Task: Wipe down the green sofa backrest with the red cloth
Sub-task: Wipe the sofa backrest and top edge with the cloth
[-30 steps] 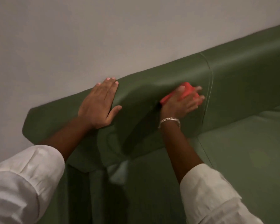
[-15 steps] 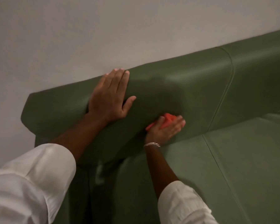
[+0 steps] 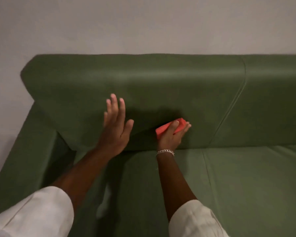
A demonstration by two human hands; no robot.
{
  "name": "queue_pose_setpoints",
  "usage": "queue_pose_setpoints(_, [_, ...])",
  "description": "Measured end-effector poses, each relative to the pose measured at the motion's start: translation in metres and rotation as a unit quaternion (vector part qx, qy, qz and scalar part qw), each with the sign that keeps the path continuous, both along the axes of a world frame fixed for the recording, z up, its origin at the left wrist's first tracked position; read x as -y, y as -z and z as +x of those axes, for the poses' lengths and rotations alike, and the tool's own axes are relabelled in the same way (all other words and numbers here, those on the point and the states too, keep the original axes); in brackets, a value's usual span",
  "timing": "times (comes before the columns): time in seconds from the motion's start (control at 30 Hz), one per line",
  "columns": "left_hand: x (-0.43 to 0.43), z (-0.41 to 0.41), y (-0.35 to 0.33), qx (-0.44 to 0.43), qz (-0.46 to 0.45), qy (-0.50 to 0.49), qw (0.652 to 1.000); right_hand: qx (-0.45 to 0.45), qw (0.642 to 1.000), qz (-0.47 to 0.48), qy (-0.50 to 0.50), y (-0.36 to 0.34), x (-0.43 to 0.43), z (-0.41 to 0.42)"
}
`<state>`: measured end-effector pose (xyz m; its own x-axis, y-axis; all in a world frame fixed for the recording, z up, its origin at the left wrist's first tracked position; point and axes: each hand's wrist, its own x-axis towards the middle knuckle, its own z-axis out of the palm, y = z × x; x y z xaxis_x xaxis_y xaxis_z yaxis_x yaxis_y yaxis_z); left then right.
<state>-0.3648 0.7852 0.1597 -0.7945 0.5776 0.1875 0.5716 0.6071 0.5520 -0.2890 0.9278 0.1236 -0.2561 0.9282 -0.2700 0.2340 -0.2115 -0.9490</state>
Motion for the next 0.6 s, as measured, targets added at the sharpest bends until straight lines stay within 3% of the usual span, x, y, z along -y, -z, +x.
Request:
queue_pose_setpoints(0.03, [-0.008,0.015,-0.008,0.152,0.094,-0.008,0.984,-0.023,0.999,-0.005,-0.037,-0.012,0.003,0.004])
queue_pose_setpoints(0.1, [-0.024,0.037,-0.040,0.417,0.241,-0.057,0.874,-0.066,0.990,0.009,-0.124,-0.039,0.014,0.014])
queue_pose_setpoints(0.17, [-0.020,0.062,-0.069,0.538,0.306,-0.039,0.785,-0.074,0.972,0.020,-0.222,-0.068,0.027,0.029])
queue_pose_setpoints(0.23, [0.002,0.090,-0.096,0.546,0.356,-0.040,0.757,-0.072,0.948,0.011,-0.309,-0.104,0.043,0.052])
queue_pose_setpoints(0.37, [0.078,0.155,-0.135,0.509,0.425,-0.173,0.729,-0.066,0.911,-0.016,-0.408,-0.171,0.084,0.110])
queue_pose_setpoints(0.47, [0.141,0.208,-0.156,0.489,0.483,-0.237,0.686,-0.059,0.879,-0.144,-0.450,-0.202,0.128,0.140])
queue_pose_setpoints(0.6, [0.228,0.285,-0.175,0.436,0.566,-0.309,0.627,-0.005,0.771,-0.210,-0.601,-0.217,0.204,0.167])
